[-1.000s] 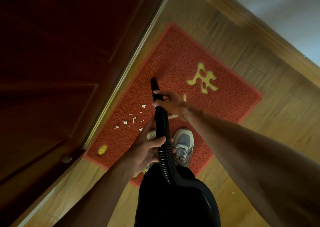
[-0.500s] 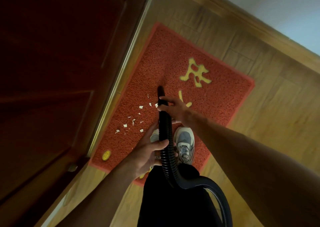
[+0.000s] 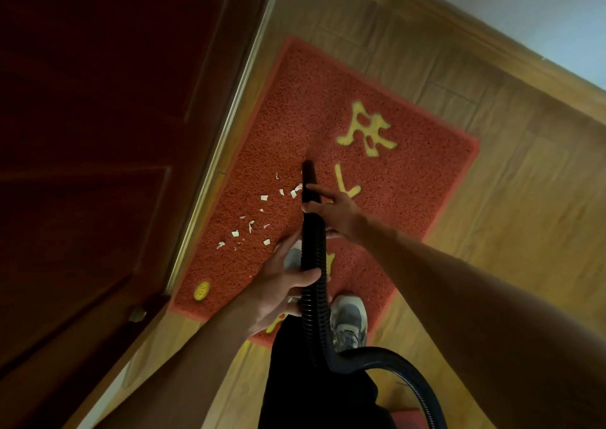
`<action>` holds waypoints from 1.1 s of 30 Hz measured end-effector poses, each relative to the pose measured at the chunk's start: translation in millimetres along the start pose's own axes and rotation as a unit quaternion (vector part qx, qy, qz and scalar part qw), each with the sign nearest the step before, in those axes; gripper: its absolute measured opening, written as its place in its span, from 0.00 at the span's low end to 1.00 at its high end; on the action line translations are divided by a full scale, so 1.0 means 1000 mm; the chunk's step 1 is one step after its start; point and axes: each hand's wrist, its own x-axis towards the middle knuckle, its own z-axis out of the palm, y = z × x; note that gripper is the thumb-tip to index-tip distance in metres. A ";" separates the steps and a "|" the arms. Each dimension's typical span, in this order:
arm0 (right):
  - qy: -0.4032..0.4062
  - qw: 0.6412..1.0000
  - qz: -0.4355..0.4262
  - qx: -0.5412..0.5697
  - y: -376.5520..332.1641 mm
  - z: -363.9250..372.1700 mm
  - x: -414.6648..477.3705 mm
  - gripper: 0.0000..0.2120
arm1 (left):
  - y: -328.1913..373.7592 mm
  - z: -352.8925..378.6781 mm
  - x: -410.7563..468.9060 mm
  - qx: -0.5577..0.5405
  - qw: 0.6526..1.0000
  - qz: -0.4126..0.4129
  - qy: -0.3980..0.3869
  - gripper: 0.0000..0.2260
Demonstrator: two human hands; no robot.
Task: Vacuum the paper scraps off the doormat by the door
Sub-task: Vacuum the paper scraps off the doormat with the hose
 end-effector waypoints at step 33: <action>-0.030 0.993 -0.057 -0.095 0.066 0.024 -0.009 0.24 | -0.097 0.021 -0.010 -0.095 0.992 0.048 0.066 0.35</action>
